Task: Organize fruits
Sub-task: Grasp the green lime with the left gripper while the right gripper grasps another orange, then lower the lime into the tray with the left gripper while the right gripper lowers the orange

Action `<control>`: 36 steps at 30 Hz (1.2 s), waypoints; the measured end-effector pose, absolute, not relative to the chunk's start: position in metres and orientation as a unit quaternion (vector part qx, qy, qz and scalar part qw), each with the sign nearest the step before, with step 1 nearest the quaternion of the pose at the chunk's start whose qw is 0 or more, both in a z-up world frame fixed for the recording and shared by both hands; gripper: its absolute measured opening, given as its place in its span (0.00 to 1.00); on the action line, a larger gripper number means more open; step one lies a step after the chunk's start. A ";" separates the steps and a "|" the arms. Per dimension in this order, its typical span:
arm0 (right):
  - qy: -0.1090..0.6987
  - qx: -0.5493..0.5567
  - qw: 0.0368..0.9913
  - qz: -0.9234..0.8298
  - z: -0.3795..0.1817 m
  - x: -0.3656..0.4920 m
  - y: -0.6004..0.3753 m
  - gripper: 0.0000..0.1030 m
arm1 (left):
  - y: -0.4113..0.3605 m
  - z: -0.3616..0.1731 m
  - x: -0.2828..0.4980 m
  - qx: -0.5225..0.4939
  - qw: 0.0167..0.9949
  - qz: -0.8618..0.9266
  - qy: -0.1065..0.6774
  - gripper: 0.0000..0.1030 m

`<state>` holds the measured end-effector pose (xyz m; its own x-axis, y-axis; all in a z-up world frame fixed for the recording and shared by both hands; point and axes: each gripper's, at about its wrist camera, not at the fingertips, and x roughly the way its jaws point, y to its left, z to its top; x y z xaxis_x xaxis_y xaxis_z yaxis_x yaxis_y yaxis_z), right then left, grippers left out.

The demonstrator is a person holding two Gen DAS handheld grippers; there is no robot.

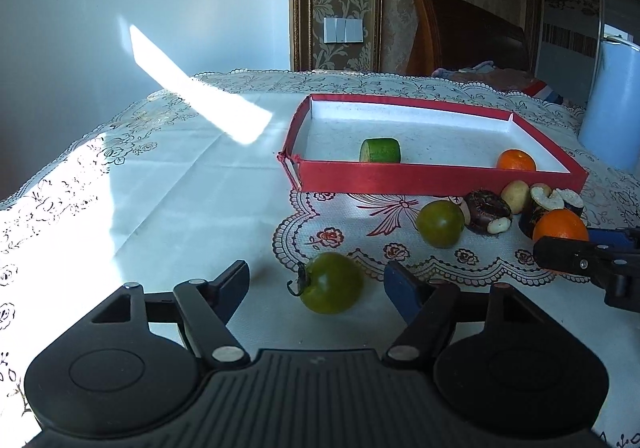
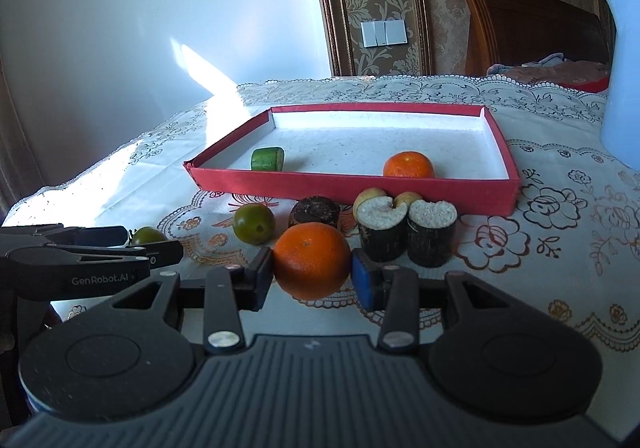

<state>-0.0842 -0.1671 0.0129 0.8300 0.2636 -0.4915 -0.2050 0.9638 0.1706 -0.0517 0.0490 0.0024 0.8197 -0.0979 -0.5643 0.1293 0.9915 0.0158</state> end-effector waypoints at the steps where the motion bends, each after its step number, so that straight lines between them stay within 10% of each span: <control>1: 0.263 0.057 0.955 0.123 0.013 -0.085 -0.167 0.38 | 0.048 0.002 -0.051 0.030 0.952 -0.060 0.298 0.65; 8: 0.253 0.061 0.958 0.122 0.017 -0.085 -0.166 0.38 | 0.043 0.001 -0.046 0.030 0.947 -0.069 0.311 0.33; 36: 0.210 0.048 0.976 0.021 0.044 0.000 -0.190 0.39 | -0.034 0.037 0.030 0.031 0.972 -0.044 0.229 0.33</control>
<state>-0.0003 -0.1898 0.0442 0.9107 0.0609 -0.4086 -0.0203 0.9945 0.1030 0.0298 -0.0340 0.0368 0.8914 -0.0715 -0.4476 0.0996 0.9942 0.0395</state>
